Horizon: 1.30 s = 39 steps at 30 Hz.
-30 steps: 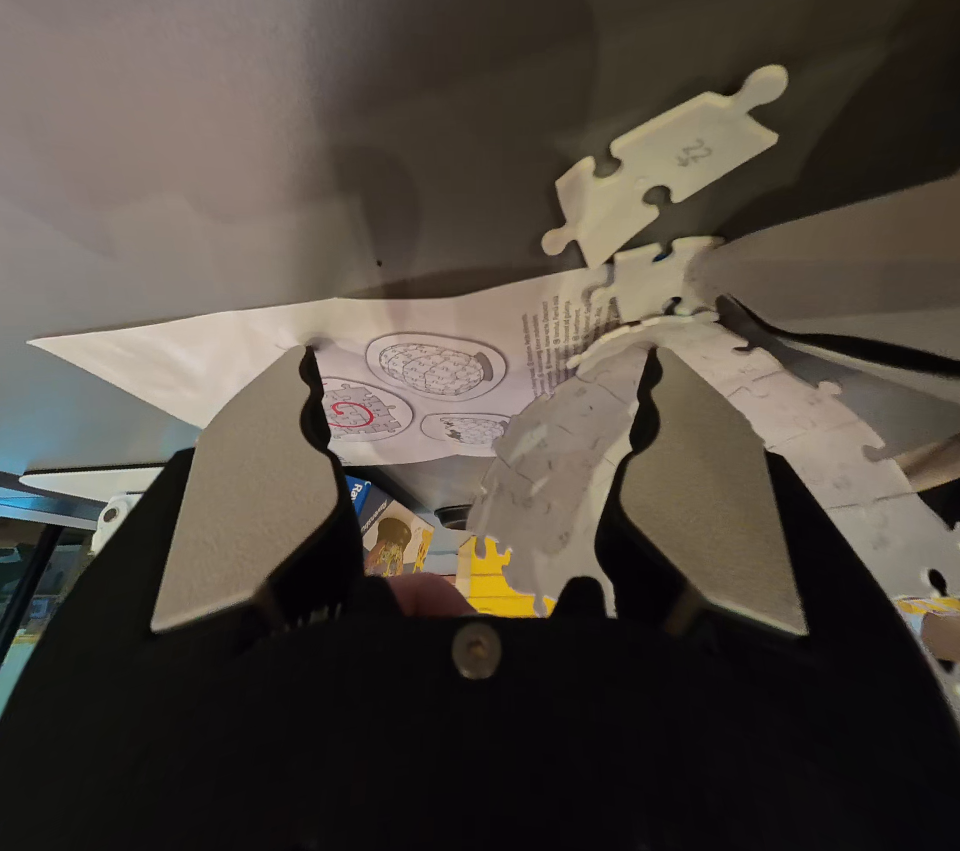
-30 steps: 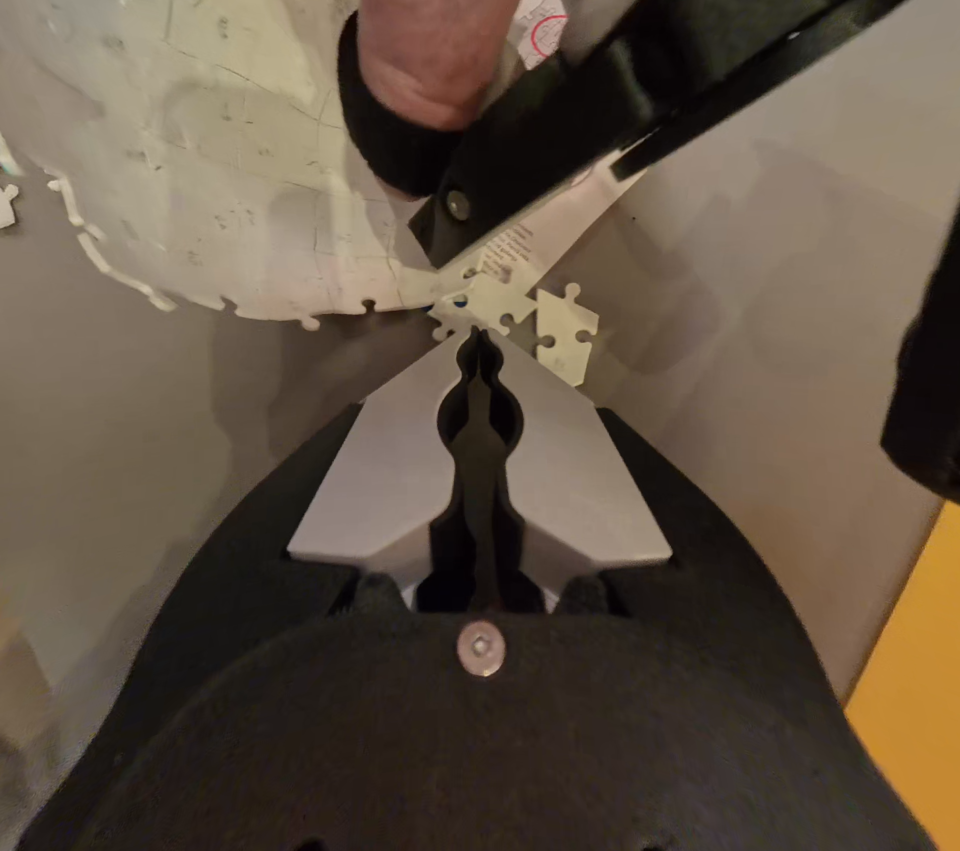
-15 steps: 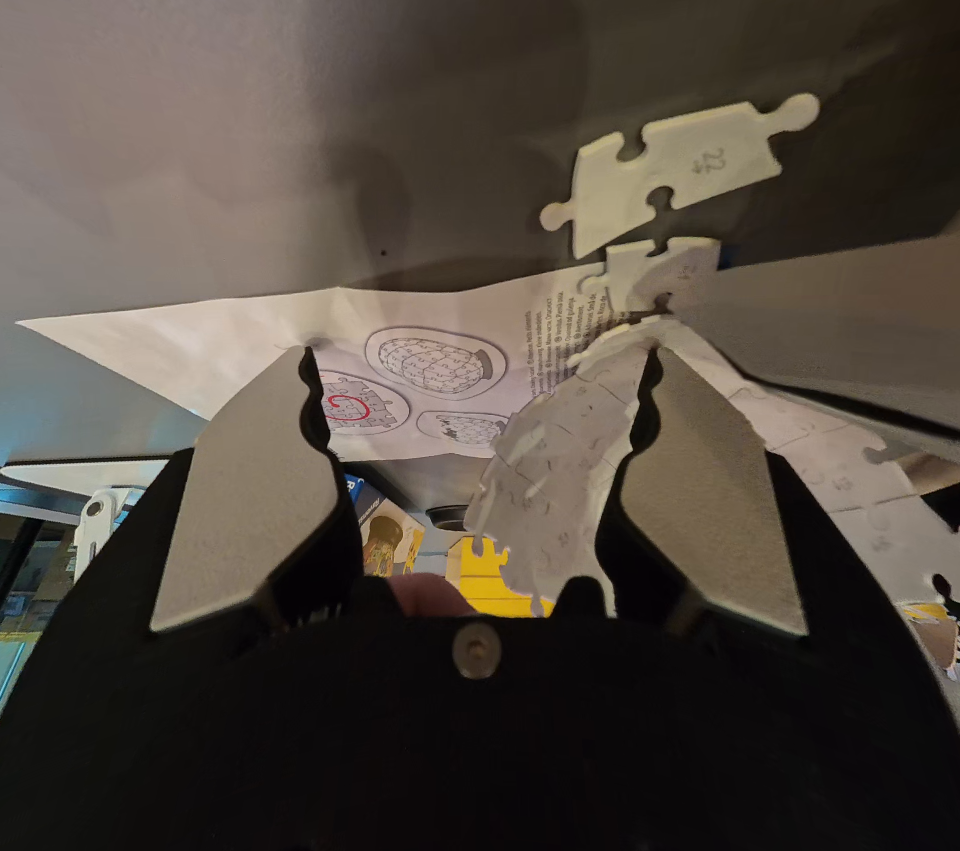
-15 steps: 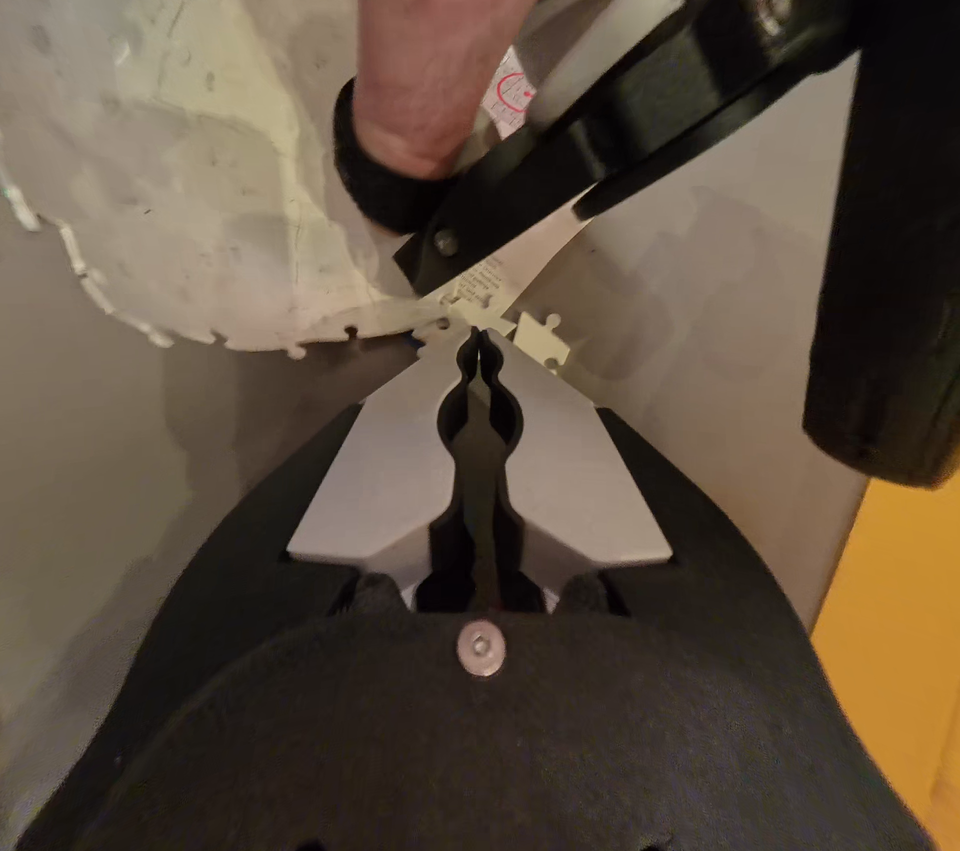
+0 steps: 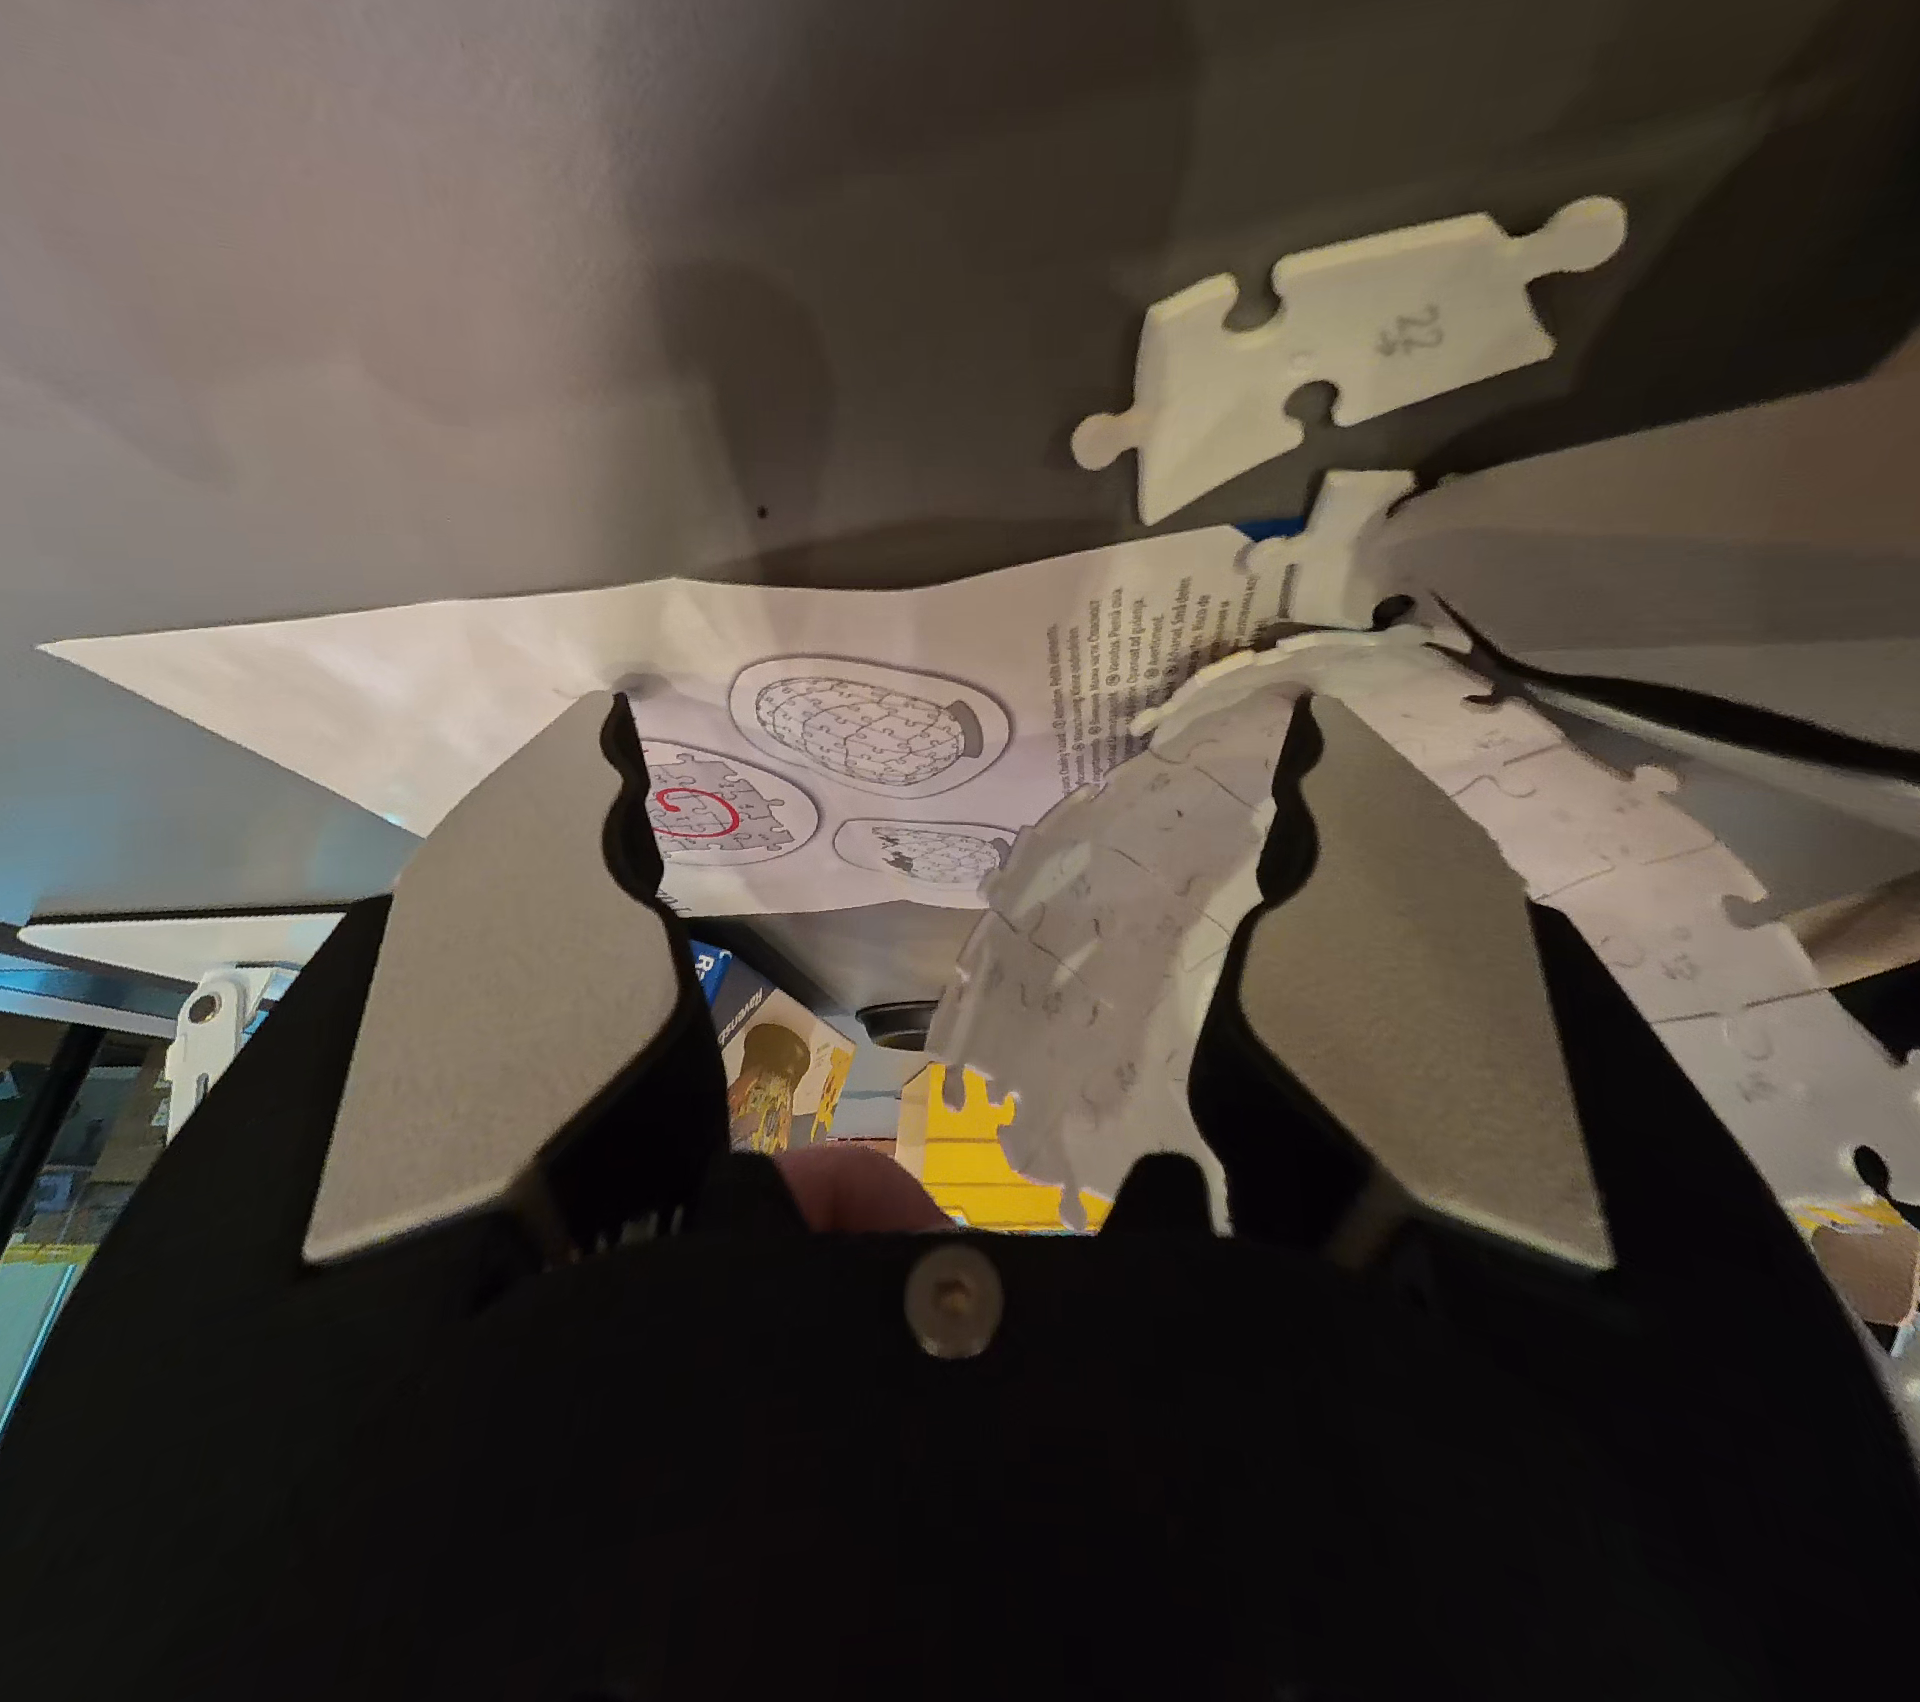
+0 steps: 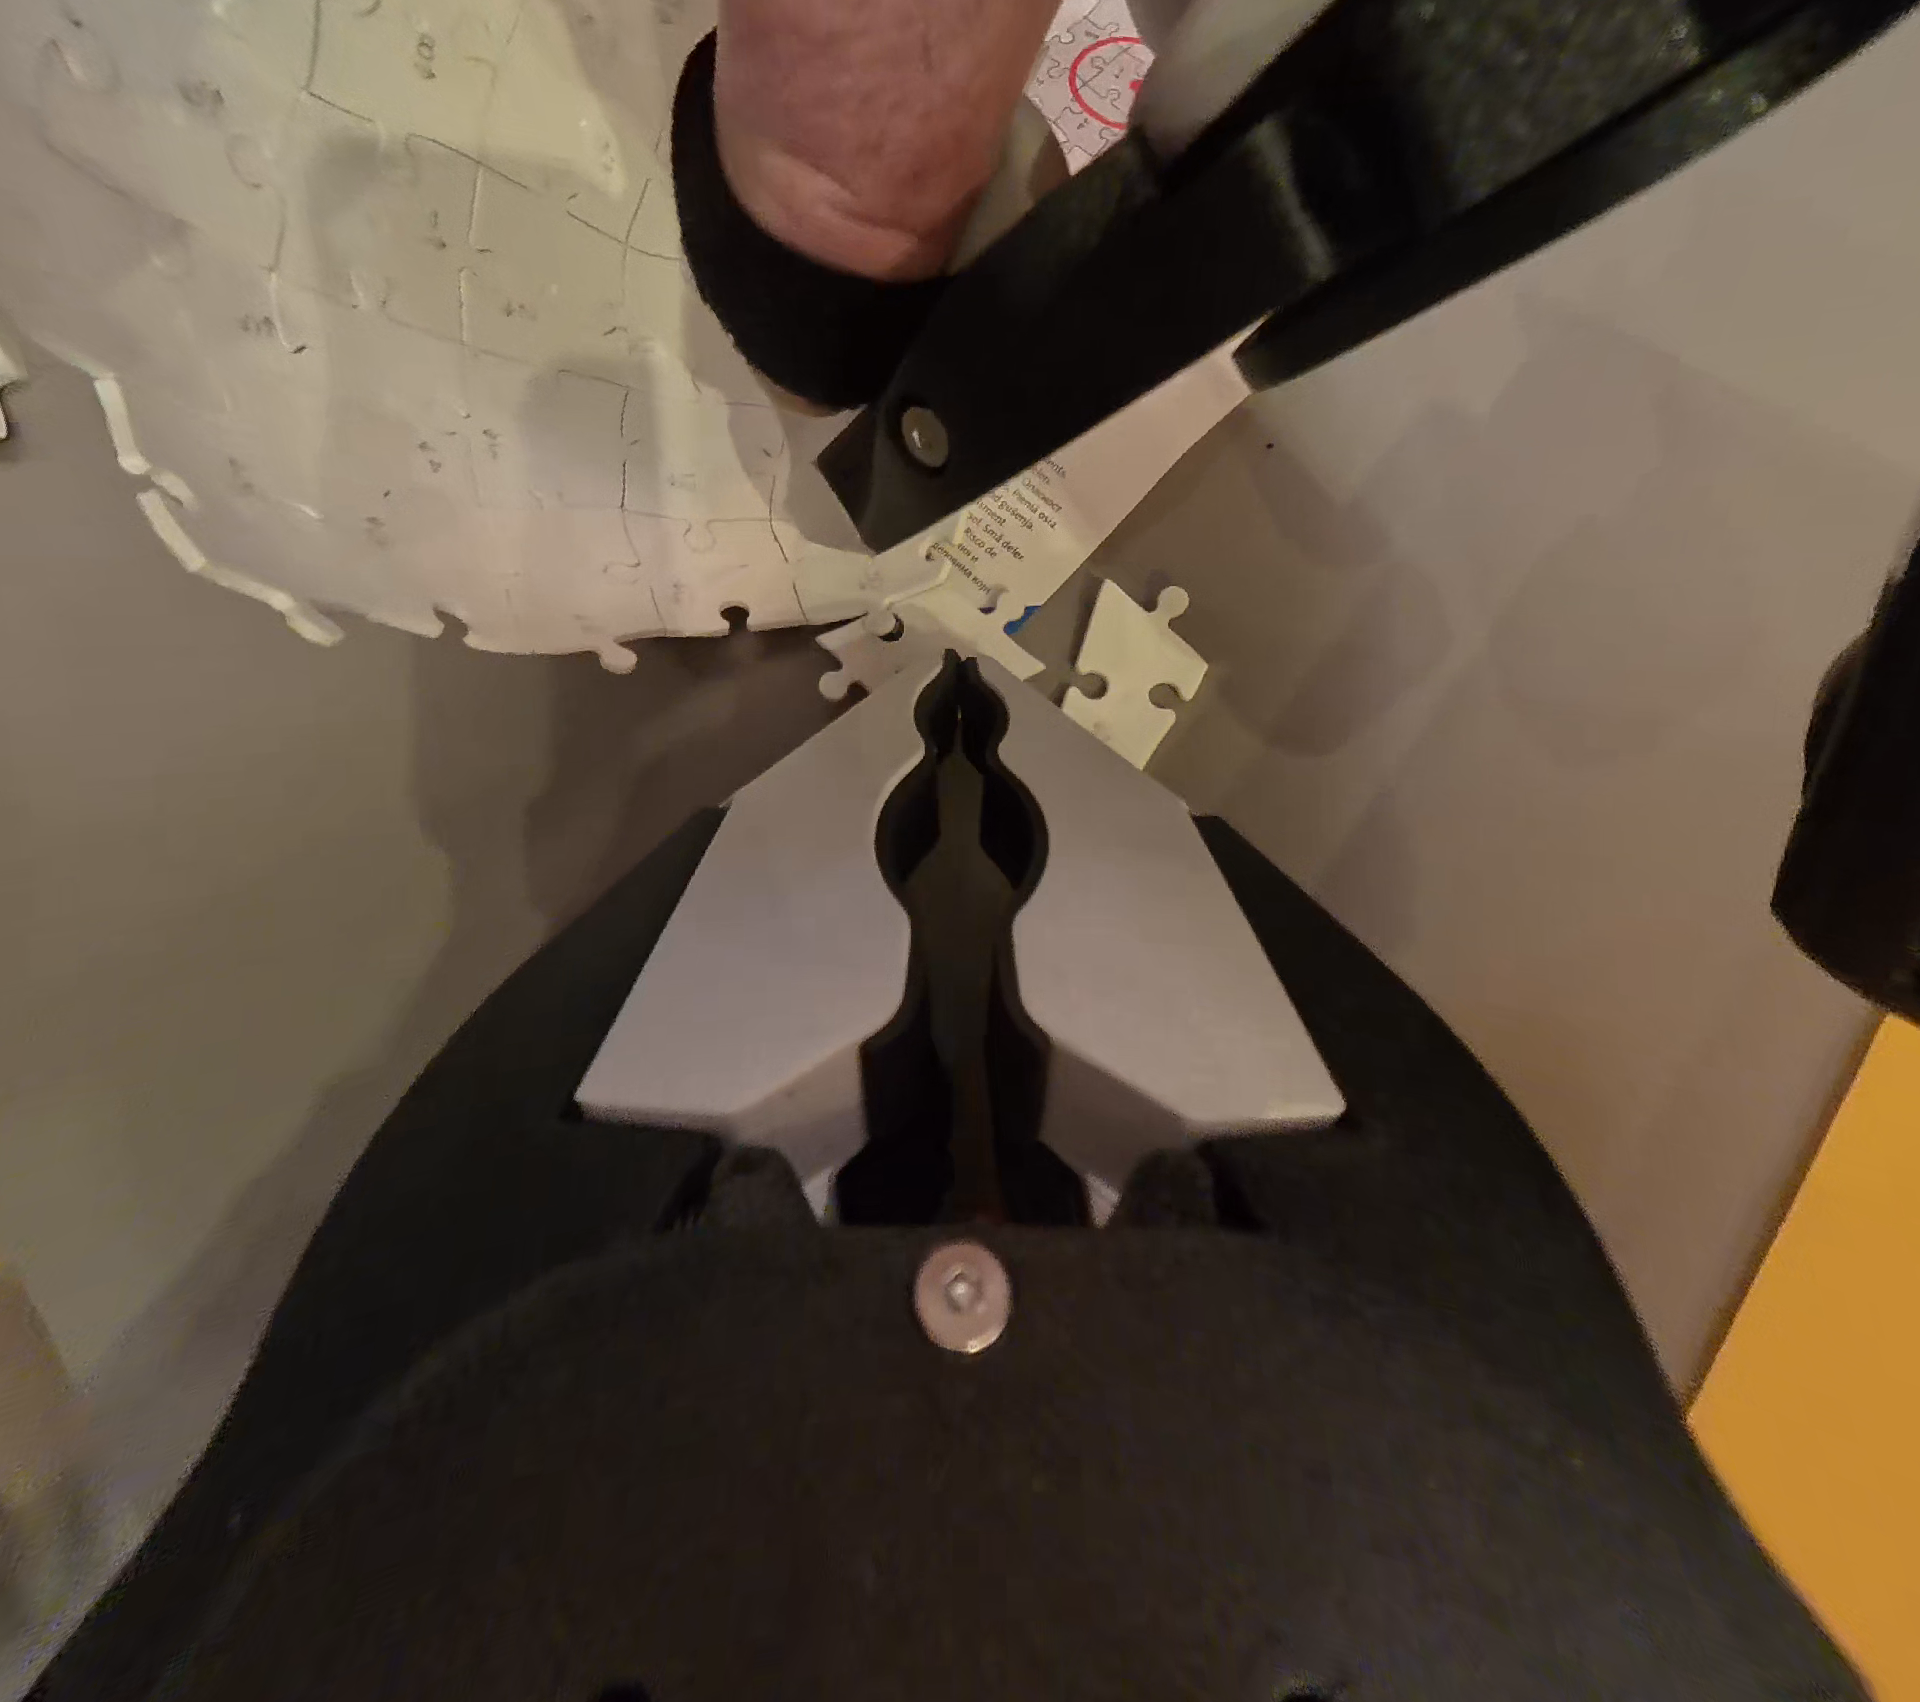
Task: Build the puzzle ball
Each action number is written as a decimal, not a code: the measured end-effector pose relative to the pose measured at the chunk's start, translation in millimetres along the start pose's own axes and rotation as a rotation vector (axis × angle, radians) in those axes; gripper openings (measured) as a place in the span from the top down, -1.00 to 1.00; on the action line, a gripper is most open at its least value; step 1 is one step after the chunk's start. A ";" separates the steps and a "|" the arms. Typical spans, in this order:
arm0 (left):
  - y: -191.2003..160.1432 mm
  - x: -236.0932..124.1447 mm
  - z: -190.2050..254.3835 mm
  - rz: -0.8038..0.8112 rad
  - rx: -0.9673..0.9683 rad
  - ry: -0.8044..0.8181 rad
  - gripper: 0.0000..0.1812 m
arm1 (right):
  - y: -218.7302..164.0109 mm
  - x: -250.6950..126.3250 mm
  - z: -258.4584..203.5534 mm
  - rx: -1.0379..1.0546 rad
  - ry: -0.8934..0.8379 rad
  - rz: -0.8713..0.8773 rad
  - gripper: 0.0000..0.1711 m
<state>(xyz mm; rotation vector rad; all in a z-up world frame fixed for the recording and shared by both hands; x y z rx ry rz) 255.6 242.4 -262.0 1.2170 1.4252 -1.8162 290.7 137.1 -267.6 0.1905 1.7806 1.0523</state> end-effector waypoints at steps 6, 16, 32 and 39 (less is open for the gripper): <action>1.5 -0.8 1.1 -0.016 0.003 0.013 -0.25 | -1.2 0.3 -8.1 0.023 -0.040 0.007 1.00; 3.3 -1.4 2.3 -0.032 0.010 0.025 -0.25 | -4.5 -1.2 -12.2 0.071 -0.145 0.016 1.00; 4.1 -1.0 3.2 -0.037 0.016 0.022 -0.23 | 3.4 2.8 -21.1 -0.012 -0.099 0.096 1.00; 3.8 -1.2 3.8 -0.035 0.018 0.023 -0.23 | 3.3 9.3 -17.4 0.006 -0.052 0.040 1.00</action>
Point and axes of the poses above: each gripper's, where its closed fingertips meet, x out along the fingers, y out of its top, z = x × y across the jaws, the point moved 9 cm from there along -x, back along the fingers, and after that the axes turned 5 degrees about x, right-handed, at the moved point
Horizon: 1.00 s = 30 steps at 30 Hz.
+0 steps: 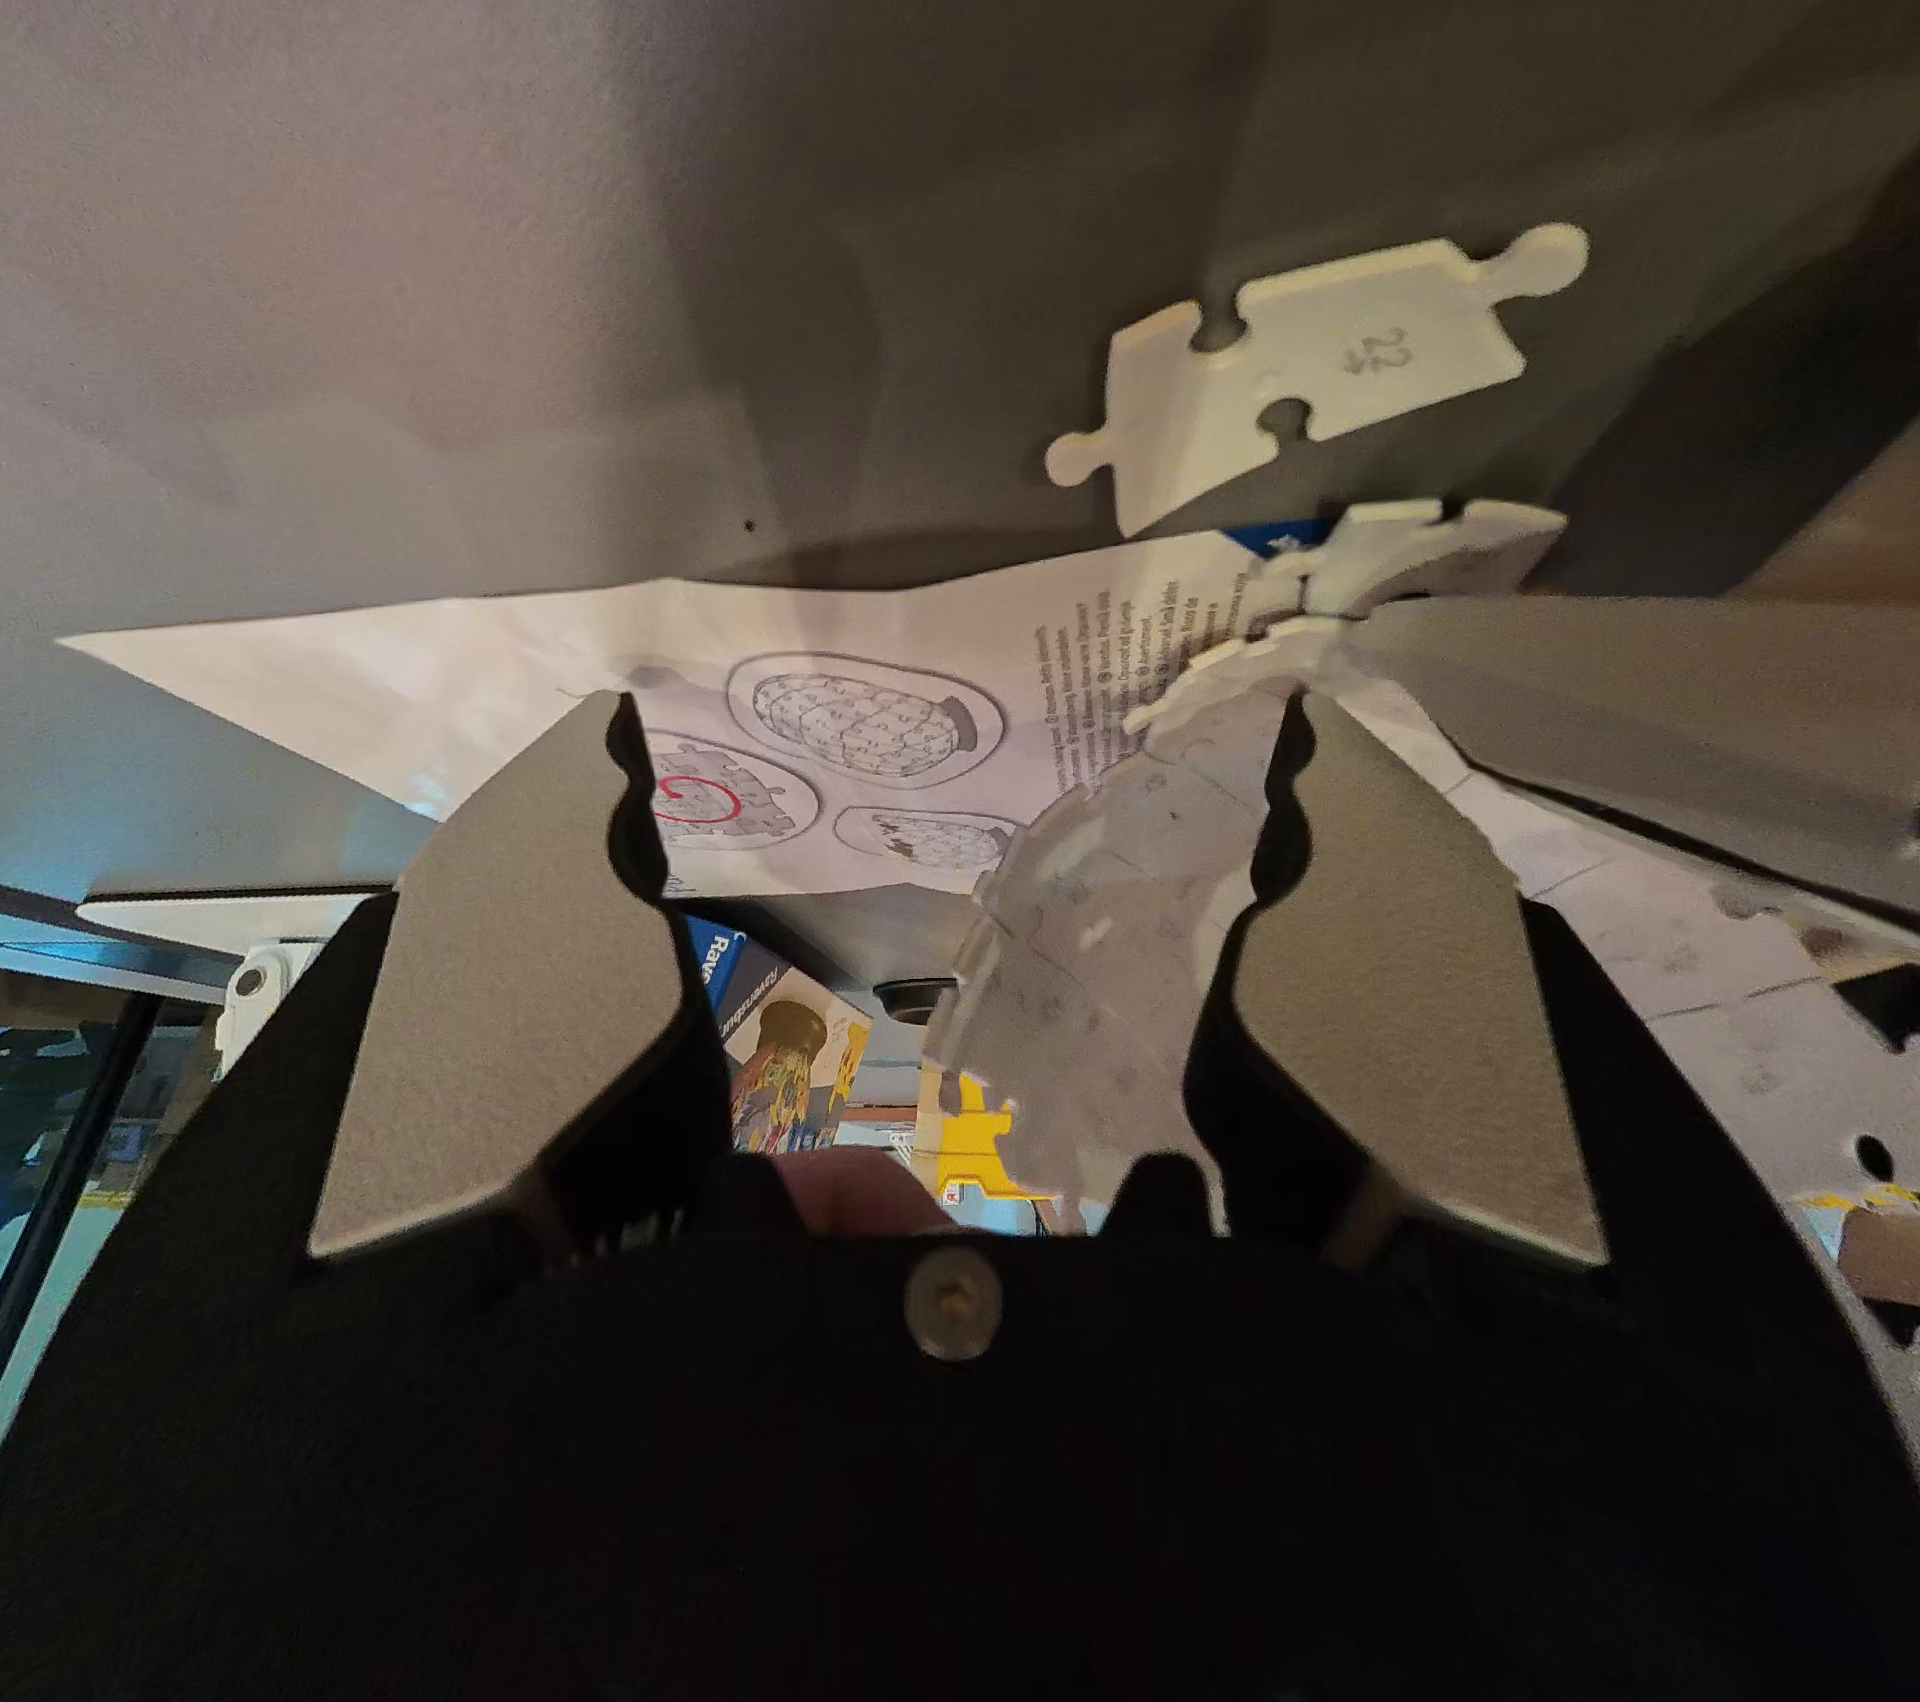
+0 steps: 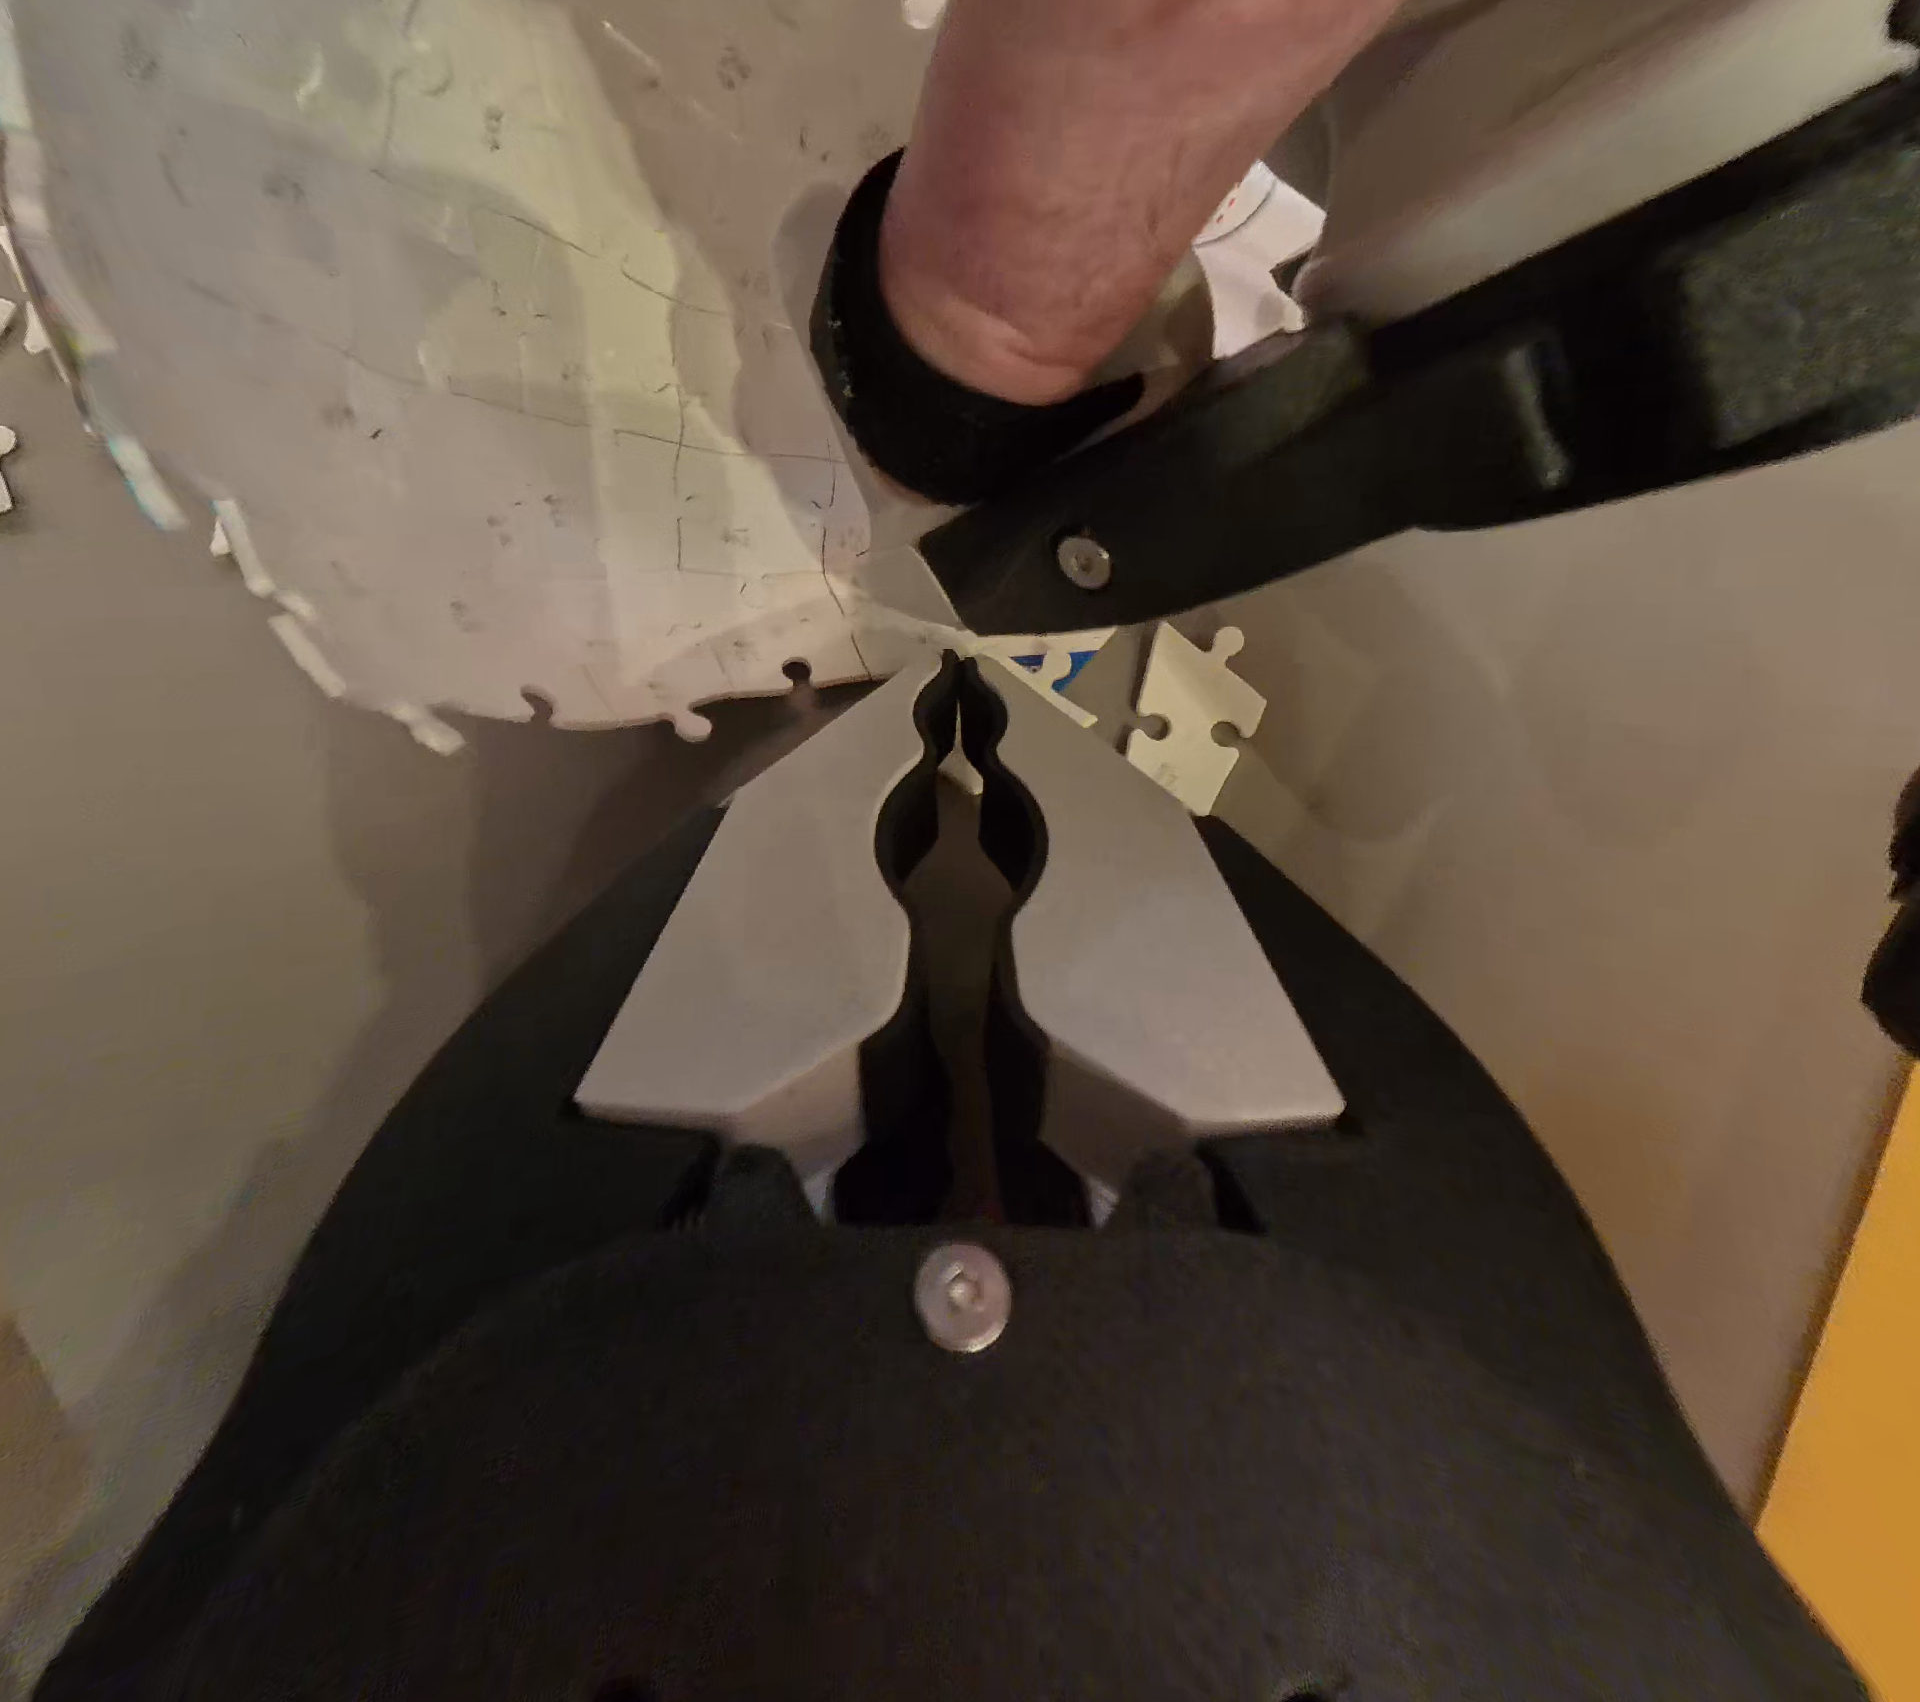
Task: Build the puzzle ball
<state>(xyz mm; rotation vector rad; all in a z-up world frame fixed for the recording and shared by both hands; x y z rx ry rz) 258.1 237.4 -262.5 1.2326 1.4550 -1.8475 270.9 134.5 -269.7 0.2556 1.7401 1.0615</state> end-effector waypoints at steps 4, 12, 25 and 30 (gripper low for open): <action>-1.8 0.2 0.6 0.012 -0.009 -0.009 -0.20 | -0.1 0.3 2.2 0.038 0.037 -0.011 1.00; -3.7 2.6 6.3 -0.001 -0.001 -0.023 -0.20 | -0.2 0.4 4.4 0.052 0.080 -0.016 1.00; -8.7 4.8 14.7 0.012 -0.023 -0.042 -0.16 | -0.8 -0.6 4.5 0.057 0.126 -0.023 1.00; -11.1 4.1 18.2 0.033 -0.032 -0.053 -0.11 | -1.4 -1.0 3.4 0.043 0.127 -0.021 1.00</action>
Point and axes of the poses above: each gripper's, where its closed fingertips meet, x out along the fingers, y out of its top, z = x × y across the jaws, the point moved 9 cm from there along -x, back along the fingers, and after that the axes turned 5 degrees about x, right-handed, at the moved point
